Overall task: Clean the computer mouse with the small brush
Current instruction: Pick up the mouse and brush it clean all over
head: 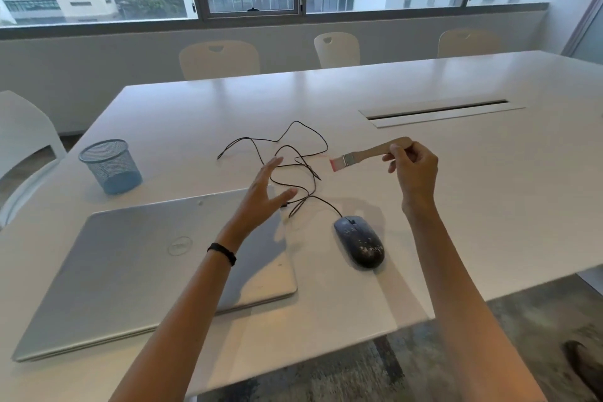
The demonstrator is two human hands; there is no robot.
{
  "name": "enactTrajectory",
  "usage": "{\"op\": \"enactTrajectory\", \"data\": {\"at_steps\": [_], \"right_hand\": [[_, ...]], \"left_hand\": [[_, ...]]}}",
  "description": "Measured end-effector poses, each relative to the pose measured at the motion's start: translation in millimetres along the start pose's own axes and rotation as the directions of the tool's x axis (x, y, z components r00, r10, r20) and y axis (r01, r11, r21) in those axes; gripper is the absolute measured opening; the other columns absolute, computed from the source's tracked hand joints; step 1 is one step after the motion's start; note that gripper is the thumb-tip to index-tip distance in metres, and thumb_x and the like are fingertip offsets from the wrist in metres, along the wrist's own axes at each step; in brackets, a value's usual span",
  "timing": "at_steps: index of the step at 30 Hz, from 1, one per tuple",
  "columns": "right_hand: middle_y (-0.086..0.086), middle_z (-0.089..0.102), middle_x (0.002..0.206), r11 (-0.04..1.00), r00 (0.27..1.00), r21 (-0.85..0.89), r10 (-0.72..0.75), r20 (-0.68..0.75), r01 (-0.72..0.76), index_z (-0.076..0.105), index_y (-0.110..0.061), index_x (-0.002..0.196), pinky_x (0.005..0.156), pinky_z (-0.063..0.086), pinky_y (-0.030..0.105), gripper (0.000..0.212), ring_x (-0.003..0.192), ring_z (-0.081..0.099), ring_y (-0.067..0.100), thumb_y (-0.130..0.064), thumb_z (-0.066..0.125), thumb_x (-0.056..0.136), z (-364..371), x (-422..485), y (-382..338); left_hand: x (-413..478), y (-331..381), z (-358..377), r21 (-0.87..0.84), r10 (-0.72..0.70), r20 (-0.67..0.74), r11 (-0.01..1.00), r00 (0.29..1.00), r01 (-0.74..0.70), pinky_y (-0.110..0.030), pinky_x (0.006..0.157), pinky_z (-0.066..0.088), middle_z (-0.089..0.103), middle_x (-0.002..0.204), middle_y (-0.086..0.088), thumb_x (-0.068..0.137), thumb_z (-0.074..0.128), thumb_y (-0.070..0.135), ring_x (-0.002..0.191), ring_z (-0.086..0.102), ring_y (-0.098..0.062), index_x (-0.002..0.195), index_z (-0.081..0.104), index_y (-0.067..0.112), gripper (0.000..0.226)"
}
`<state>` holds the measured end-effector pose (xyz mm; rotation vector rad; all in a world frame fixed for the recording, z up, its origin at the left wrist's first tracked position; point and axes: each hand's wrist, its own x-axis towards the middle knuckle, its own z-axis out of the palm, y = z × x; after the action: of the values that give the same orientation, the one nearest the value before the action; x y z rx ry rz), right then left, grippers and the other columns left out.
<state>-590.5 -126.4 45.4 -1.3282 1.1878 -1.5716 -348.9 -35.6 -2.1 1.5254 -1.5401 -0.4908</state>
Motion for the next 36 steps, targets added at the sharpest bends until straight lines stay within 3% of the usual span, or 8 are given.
{"op": "enactTrajectory", "data": {"at_steps": [5,8,11,13,19,24,30,36], "right_hand": [[0.005,0.067,0.069,1.000,0.999,-0.010,0.022,-0.032,-0.022,0.067,0.001,0.087,0.057,0.046,0.021,0.015,0.053,0.050,0.011,-0.009,0.057,0.091,-30.6,3.1,12.6],[0.005,0.066,0.069,0.999,0.998,-0.012,0.033,-0.052,-0.034,0.067,-0.001,0.085,0.057,0.045,0.021,0.015,0.053,0.050,0.011,-0.009,0.056,0.091,-47.2,3.5,19.0],[0.004,0.064,0.067,0.999,0.995,-0.005,0.046,-0.083,-0.046,0.066,-0.001,0.086,0.057,0.044,0.019,0.014,0.054,0.049,0.012,-0.008,0.055,0.092,-60.6,0.3,25.6],[0.003,0.063,0.067,0.999,0.993,0.002,0.046,-0.106,-0.046,0.064,-0.002,0.084,0.056,0.043,0.020,0.014,0.054,0.048,0.012,-0.008,0.054,0.092,-67.8,-2.1,29.6],[0.000,0.062,0.068,1.000,0.992,0.006,0.030,-0.119,-0.030,0.061,-0.015,0.078,0.057,0.042,0.012,0.018,0.055,0.050,0.003,-0.010,0.055,0.095,-79.0,-9.8,40.3],[-0.008,0.064,0.064,1.000,0.999,0.021,0.003,-0.049,-0.002,0.062,-0.017,0.079,0.058,0.043,0.009,0.021,0.056,0.053,-0.001,-0.007,0.054,0.096,-88.2,-13.4,47.4],[-0.014,0.065,0.062,1.000,0.999,0.022,0.008,0.044,-0.009,0.061,-0.013,0.083,0.062,0.044,0.012,0.020,0.059,0.054,0.001,-0.002,0.053,0.096,-100.0,-13.6,58.9],[-0.012,0.065,0.062,1.000,0.995,0.017,0.013,0.100,-0.015,0.062,-0.013,0.082,0.063,0.045,0.014,0.021,0.061,0.055,0.002,0.000,0.053,0.096,-102.4,-15.1,60.8]], "left_hand": [[6.0,6.5,27.2,-0.038,0.028,0.345,0.999,0.938,-0.016,-0.032,0.115,0.025,0.033,0.148,0.013,0.078,0.066,0.045,0.136,0.030,-0.004,0.141,0.031,0.035,0.073],[8.0,5.0,38.8,-0.001,0.053,0.471,0.998,0.881,-0.059,-0.036,0.115,0.027,0.038,0.144,0.013,0.077,0.064,0.050,0.134,0.033,-0.005,0.136,0.034,0.040,0.066],[12.7,5.3,46.3,0.142,0.088,0.511,0.972,0.855,-0.185,-0.043,0.119,-0.002,0.041,0.145,0.007,0.082,0.063,0.044,0.136,0.031,-0.007,0.138,0.037,0.031,0.063],[17.0,8.1,48.1,0.176,0.127,0.541,0.950,0.832,-0.259,-0.038,0.114,-0.015,0.038,0.148,0.004,0.083,0.065,0.040,0.138,0.027,-0.006,0.139,0.037,0.027,0.064],[39.1,16.9,55.2,0.137,0.068,0.775,0.953,0.628,-0.272,-0.036,0.118,0.009,0.022,0.155,0.005,0.075,0.076,0.031,0.142,0.016,-0.011,0.146,0.020,0.030,0.090],[59.5,17.2,62.3,0.130,0.013,0.867,0.959,0.498,-0.250,-0.030,0.116,0.011,0.021,0.155,0.006,0.076,0.077,0.020,0.138,0.015,-0.002,0.147,0.019,0.026,0.092],[77.6,15.8,76.2,0.091,0.015,0.919,0.964,0.394,-0.249,-0.030,0.114,0.013,0.027,0.153,0.007,0.076,0.078,0.017,0.137,0.019,-0.004,0.145,0.027,0.026,0.086],[80.3,4.8,87.4,0.018,0.075,0.932,0.967,0.354,-0.252,-0.028,0.113,0.021,0.033,0.150,0.006,0.073,0.080,0.016,0.136,0.027,-0.007,0.142,0.033,0.024,0.084]]}}
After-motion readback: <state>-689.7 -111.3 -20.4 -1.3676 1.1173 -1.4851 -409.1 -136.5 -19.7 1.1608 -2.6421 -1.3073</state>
